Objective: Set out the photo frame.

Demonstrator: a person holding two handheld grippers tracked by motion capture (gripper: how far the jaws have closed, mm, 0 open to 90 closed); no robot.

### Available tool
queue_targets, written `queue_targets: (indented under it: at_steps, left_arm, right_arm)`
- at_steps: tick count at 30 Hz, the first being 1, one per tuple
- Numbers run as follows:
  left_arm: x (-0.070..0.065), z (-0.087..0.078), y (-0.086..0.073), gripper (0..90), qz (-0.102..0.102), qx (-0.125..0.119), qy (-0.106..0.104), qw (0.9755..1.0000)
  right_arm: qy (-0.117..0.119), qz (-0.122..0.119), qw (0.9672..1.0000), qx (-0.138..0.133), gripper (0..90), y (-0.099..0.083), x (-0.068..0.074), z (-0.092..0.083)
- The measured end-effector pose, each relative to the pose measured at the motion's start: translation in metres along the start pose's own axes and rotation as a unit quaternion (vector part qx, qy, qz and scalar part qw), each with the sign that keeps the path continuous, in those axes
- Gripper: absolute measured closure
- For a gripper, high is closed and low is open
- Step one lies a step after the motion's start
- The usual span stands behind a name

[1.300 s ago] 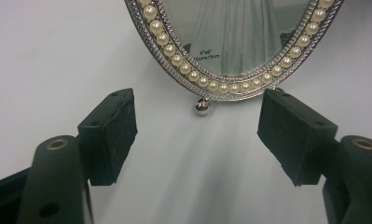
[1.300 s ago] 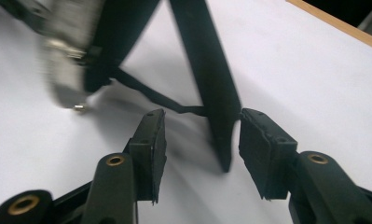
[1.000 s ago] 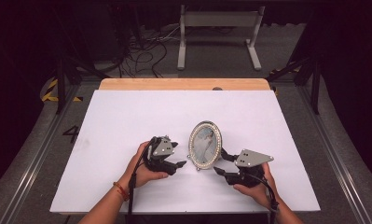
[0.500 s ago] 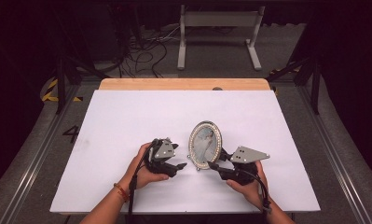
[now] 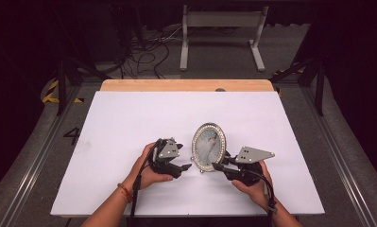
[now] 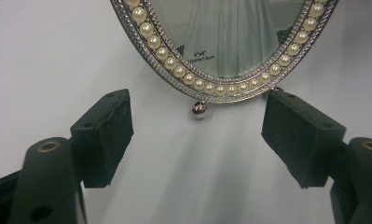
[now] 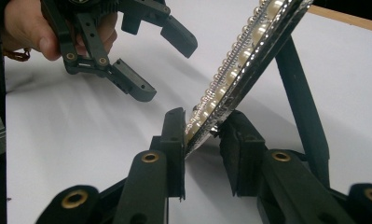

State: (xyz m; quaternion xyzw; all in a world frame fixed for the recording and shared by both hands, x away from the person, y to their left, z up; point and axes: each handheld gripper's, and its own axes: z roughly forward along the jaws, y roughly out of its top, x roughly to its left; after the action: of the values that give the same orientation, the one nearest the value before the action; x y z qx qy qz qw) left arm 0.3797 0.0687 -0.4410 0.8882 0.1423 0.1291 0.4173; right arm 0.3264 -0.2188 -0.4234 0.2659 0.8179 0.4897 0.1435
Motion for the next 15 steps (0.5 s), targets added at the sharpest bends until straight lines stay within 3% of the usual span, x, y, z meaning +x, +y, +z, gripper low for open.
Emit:
queue_targets:
  at_steps: [6,10,12,15]
  left_arm:
    - [-0.0009,-0.0027,-0.0007,24.4,0.002,0.002,0.002,1.0000]
    - [0.0004,-0.0041,-0.0021,24.2,-0.004,0.001,0.005,1.0000]
    - [0.0007,-0.0043,-0.0024,24.2,-0.006,-0.001,0.003,1.0000]
    - [0.0005,-0.0035,-0.0025,24.1,-0.007,0.002,0.003,1.0000]
  right_arm:
    - [-0.005,0.002,1.0000,0.004,73.0,0.0000,-0.0022,-0.0043]
    - [-0.012,0.006,0.9999,0.002,65.9,-0.0007,-0.0018,-0.0035]
    - [-0.013,0.019,0.9997,-0.003,58.0,-0.0012,-0.0029,-0.0015]
    - [-0.007,0.037,0.9992,-0.008,58.4,-0.0019,-0.0033,0.0044]
